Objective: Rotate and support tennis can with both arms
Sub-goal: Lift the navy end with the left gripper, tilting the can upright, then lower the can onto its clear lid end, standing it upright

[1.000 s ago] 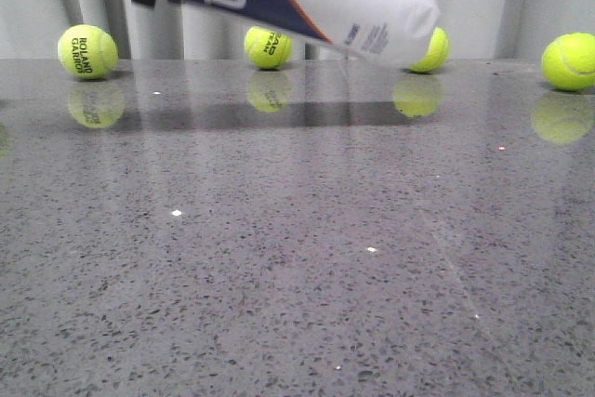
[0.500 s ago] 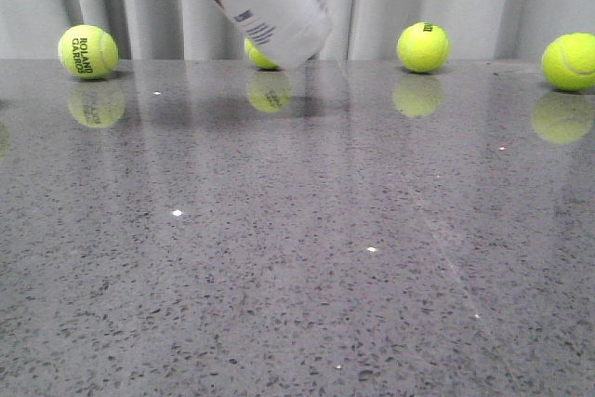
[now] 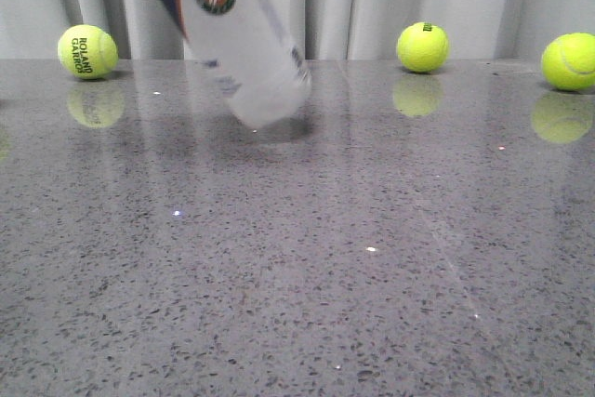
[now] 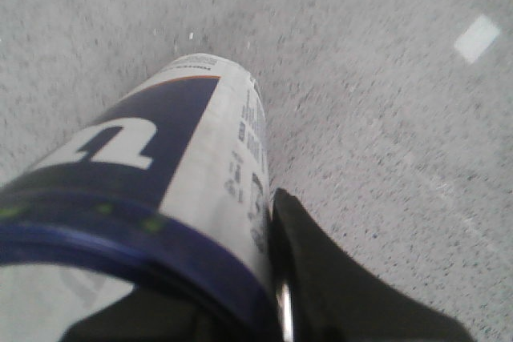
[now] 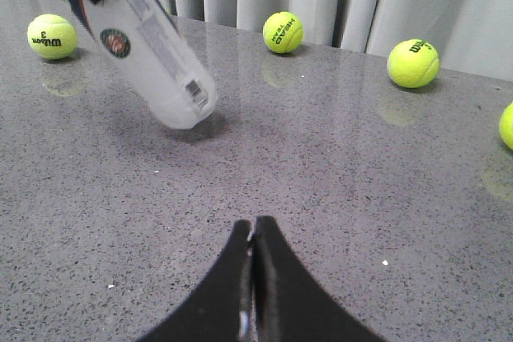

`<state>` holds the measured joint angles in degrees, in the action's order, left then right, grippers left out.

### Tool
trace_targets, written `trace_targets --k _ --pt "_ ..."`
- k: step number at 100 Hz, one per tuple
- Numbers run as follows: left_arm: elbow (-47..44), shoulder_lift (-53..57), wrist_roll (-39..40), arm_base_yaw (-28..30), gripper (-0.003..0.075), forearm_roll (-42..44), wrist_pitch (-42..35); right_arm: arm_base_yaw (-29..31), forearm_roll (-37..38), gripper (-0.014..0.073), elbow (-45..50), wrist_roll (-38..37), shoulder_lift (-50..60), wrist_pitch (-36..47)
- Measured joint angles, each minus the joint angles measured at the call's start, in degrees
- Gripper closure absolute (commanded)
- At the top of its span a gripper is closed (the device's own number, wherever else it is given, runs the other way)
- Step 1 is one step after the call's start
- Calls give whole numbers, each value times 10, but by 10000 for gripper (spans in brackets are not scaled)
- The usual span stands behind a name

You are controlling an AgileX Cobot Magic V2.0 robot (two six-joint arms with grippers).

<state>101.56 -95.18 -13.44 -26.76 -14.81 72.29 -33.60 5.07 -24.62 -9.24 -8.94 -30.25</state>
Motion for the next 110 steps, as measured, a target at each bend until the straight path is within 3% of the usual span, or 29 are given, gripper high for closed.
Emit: trace_targets --k 15,40,46,110 --pt "-11 0 0 0 706 2 0 0 0 662 0 0 0 0" --pt "-11 0 0 0 386 1 0 0 0 662 0 0 0 0" --pt "-11 0 0 0 349 1 -1 0 0 662 0 0 0 0" --pt "62 -11 0 -25 344 -9 -41 0 0 662 0 0 0 0"
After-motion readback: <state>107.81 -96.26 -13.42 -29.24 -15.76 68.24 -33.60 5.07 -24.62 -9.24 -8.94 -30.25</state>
